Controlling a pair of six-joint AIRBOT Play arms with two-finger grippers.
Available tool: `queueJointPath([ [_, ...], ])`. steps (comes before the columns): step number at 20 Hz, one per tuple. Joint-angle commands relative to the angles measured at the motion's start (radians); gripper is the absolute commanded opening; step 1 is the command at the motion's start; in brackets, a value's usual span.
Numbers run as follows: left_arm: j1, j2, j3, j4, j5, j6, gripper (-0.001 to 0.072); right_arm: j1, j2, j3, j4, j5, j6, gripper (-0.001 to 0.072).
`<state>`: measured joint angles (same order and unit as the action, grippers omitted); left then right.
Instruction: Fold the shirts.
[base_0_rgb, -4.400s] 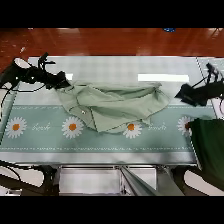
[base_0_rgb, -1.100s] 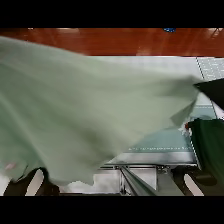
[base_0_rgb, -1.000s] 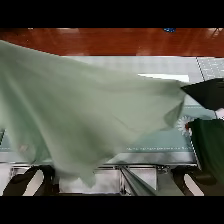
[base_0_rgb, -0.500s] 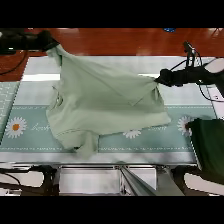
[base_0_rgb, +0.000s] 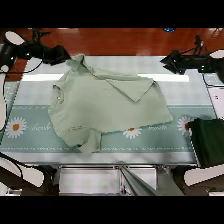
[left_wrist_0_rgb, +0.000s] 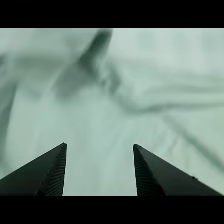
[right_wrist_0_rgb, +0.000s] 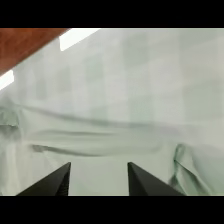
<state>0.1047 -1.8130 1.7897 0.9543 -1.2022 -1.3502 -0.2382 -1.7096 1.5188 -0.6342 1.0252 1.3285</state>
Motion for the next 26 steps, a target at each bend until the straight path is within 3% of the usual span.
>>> queueJointPath([
  [1, 0.101, 0.006, -0.049, 0.131, -0.418, -0.067, 0.0509, -0.109, 0.060, 0.010, -0.106, 0.188, -0.001, 0.0414],
  [3, 0.163, 0.086, -0.204, 0.131, -0.463, -0.061, 0.0508, -0.151, 0.142, -0.051, -0.266, 0.249, 0.013, 0.0414],
  [5, 0.218, 0.238, -0.427, 0.130, -0.349, -0.056, 0.0508, -0.188, 0.235, -0.165, -0.328, 0.246, 0.013, 0.0414],
  [8, 0.308, 0.496, -0.806, 0.118, -0.187, -0.035, 0.0508, -0.227, 0.410, -0.435, -0.307, 0.158, 0.008, 0.0414],
  [12, 0.394, 0.675, -1.173, 0.041, -0.163, 0.032, 0.0508, -0.225, 0.633, -0.784, -0.232, 0.061, -0.055, 0.0414],
  [19, 0.449, 0.699, -1.369, 0.038, -0.008, -0.060, 0.0508, -0.225, 0.762, -1.014, -0.220, 0.079, -0.077, 0.0414],
  [23, 0.423, 0.698, -1.424, -0.144, 0.119, -0.026, 0.0498, -0.225, 0.762, -1.017, -0.166, 0.075, -0.077, 0.0414],
  [24, 0.393, 0.698, -1.426, -0.156, 0.154, -0.027, 0.0374, -0.225, 0.762, -1.017, -0.146, 0.068, -0.077, 0.0414],
  [25, 0.362, 0.696, -1.424, -0.156, 0.181, -0.026, 0.0136, -0.226, 0.762, -1.017, -0.133, 0.062, -0.077, 0.0414],
  [26, 0.332, 0.695, -1.420, -0.161, 0.201, -0.006, 0.0013, -0.234, 0.762, -1.017, -0.130, 0.052, -0.074, 0.0414],
])
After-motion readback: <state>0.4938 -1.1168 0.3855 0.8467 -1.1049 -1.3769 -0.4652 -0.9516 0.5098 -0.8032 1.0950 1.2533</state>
